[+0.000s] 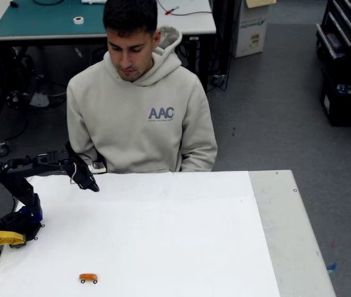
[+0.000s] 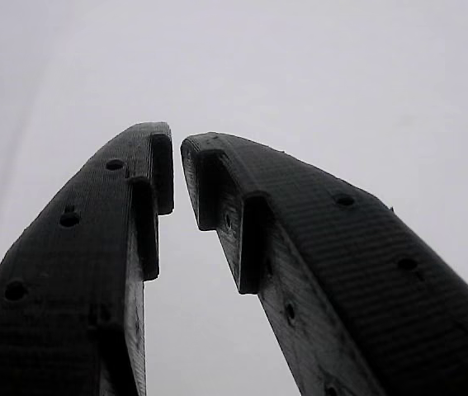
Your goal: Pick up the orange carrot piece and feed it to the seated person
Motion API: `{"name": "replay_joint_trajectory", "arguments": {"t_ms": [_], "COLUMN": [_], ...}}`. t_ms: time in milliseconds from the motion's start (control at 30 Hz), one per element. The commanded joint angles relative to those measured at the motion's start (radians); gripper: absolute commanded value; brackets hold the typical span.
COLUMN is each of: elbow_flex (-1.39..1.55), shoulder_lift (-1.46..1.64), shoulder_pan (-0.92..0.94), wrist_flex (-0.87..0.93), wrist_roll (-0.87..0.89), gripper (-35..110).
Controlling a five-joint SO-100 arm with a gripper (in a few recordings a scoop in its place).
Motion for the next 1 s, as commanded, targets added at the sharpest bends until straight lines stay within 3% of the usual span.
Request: {"name": "replay_joint_trajectory", "arguments": {"t_ms": [0, 267, 500, 967], "elbow_flex": [-0.170, -0.267, -0.267, -0.298], "shoulder_lift": [-0.069, -0.189, -0.230, -0.316], "shoulder_pan": [0.107, 0.334, 0.508, 0.793], "wrist_flex": [0.017, 0.006, 0.006, 0.005], "wrist_roll": [-0.011, -0.038, -0.267, -0.537], "gripper": [-2, -2, -2, -2]}}
